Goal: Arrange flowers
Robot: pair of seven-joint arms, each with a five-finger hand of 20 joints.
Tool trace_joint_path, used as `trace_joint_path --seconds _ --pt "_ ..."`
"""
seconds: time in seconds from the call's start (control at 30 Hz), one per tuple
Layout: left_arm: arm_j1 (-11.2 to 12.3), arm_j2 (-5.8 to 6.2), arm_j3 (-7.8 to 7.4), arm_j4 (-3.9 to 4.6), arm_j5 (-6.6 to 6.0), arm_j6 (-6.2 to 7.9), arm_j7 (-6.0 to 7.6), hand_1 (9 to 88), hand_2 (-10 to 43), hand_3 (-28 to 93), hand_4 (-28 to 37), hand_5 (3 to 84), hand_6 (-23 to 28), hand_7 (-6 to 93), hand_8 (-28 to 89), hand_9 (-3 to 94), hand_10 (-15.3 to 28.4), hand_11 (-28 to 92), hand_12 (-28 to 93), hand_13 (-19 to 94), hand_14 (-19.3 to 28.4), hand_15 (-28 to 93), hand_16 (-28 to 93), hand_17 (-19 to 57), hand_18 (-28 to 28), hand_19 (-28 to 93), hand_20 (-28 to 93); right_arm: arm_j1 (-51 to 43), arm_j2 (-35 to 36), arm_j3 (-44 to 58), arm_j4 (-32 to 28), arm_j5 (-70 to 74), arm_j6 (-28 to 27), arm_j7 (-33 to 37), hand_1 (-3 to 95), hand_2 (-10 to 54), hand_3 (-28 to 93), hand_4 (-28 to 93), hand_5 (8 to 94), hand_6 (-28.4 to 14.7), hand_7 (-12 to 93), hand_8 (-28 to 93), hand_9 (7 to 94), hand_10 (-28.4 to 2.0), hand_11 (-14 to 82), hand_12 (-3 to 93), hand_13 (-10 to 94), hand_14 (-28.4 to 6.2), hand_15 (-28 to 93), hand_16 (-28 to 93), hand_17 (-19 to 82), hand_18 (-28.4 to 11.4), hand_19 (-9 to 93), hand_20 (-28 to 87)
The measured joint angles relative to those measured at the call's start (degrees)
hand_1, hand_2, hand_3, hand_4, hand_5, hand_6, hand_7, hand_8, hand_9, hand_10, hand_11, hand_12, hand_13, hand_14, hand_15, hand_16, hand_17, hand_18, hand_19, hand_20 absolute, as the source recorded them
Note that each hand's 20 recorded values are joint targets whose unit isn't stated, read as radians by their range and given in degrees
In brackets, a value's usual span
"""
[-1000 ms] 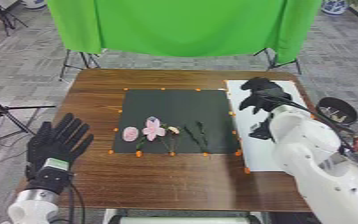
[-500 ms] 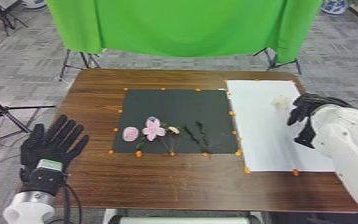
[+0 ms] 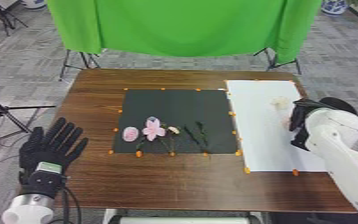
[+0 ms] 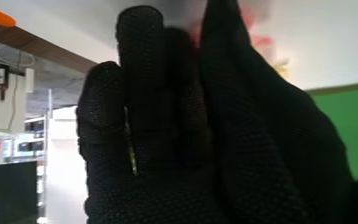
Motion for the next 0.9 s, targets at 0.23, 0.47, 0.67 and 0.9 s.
trace_joint_path --seconds 0.23,0.47,0.67,0.9 --pt "0.1 -0.06 0.19 0.0 -0.03 0.0 0.11 28.9 11.9 72 -28.3 41.9 9.5 15.9 -9 34.9 16.3 21 12 24 16.3 39 -7 -7.6 16.2 41 9 -3.1 0.8 -0.9 -0.6 -2.9 7.3 -1.7 60.5 -4.5 61 -28 73.3 1.2 29 -1 84.0 -9.7 12.8 32.3 72 -7.5 39 33 35 -20.2 81 35" --pt "0.2 0.03 0.27 -0.01 0.04 0.0 0.3 28.9 11.8 72 -28.3 41.8 9.4 15.9 -9 35.0 16.2 21 12 24 16.4 39 -7 -7.6 16.2 41 9 -6.0 1.6 -1.4 -4.3 -4.5 10.1 -2.4 59.8 -4.9 63 -28 74.0 1.0 29 -1 84.6 -10.0 12.9 32.1 73 -7.4 39 34 36 -20.5 81 35" --pt "0.7 0.01 -0.16 -0.02 -0.03 0.04 0.36 28.8 11.8 73 -28.3 41.8 9.4 16.0 -9 35.0 16.2 21 12 24 16.4 38 -7 -7.6 16.1 41 9 -4.1 2.1 -9.1 -8.5 -7.0 16.2 -4.5 59.3 -5.3 64 -28 74.4 0.9 28 -1 84.5 -9.8 12.5 31.9 73 -7.5 39 34 36 -20.5 81 35" --pt "0.6 0.16 0.02 -0.01 0.01 0.03 0.54 28.9 11.7 72 -28.3 41.8 9.4 16.0 -9 35.0 16.1 21 12 24 16.4 38 -6 -7.6 16.1 41 9 5.4 -3.1 -15.0 -11.7 -5.7 9.2 -14.5 59.3 -5.4 63 -28 74.4 0.8 27 -1 84.5 -9.9 12.0 31.9 73 -7.2 38 35 35 -20.5 80 35"
